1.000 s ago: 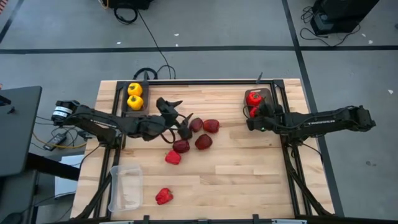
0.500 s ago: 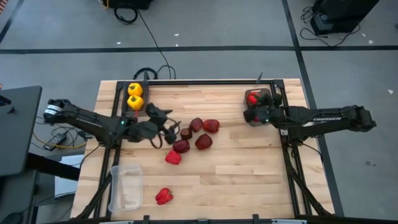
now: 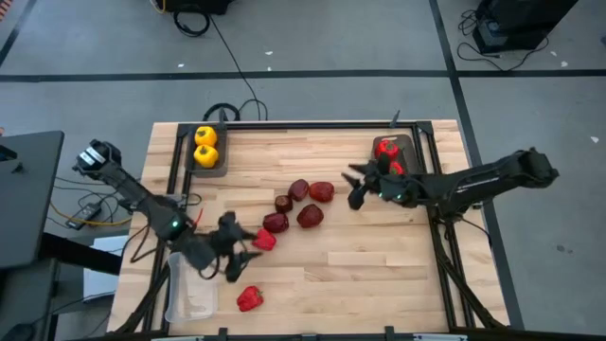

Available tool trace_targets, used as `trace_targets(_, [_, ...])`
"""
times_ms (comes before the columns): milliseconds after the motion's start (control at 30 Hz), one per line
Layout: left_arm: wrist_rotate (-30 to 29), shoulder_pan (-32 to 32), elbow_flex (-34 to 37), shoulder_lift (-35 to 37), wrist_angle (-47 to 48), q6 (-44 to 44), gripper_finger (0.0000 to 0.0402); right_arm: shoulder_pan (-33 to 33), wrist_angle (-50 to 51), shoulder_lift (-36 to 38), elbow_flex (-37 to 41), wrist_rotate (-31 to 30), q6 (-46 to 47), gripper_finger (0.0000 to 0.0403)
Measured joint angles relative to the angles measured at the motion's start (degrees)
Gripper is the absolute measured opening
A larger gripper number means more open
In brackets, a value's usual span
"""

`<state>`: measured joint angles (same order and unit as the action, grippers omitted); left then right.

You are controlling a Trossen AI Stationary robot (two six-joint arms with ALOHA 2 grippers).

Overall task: Sort produce into baskets
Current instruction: Put the red bell pepper into the right black transparent bin

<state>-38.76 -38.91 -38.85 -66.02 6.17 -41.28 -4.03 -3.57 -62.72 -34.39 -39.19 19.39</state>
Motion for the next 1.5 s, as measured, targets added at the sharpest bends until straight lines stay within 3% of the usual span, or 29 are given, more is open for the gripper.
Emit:
trace_targets(267, [7.42, -7.91, 0.74, -3.04, -3.87, -11.38, 0.0219, -10.80, -17.87, -13.41, 0.00, 2.81, -4.19, 0.0166])
trace_targets(467, [6.98, -9.55, 0.76, -7.33, -13.08, -11.77, 0.0217, -16.26, -44.46, -29.40, -0.26, 15.23, -7.53, 0.0164])
trace_targets(567, [7.04, -10.77, 0.83, -8.70, -13.31, -11.81, 0.0217, -17.53, -51.74, -38.52, -4.02, 19.66, -6.34, 0.0164])
trace_targets(667, [8.96, -11.74, 0.78, -9.92, -12.57, -11.93, 0.0217, -17.92, -51.47, -46.17, -11.43, 23.73, -4.94, 0.0164])
trace_targets(800, [15.85, -13.41, 0.72, -10.85, -9.79, -12.97, 0.0215, -17.97, -45.83, -53.60, -22.04, 28.79, -5.85, 0.0164])
trace_targets(1000, [16.97, -16.42, 0.74, -12.64, -6.92, -19.22, 0.0198, -17.86, -32.90, -60.16, -34.77, 31.95, -7.87, 0.0164])
trace_targets(1500, [16.66, -17.08, 0.76, -13.31, -6.43, -20.57, 0.0174, -16.90, -30.00, -73.35, -50.83, 43.53, -6.16, 0.0138])
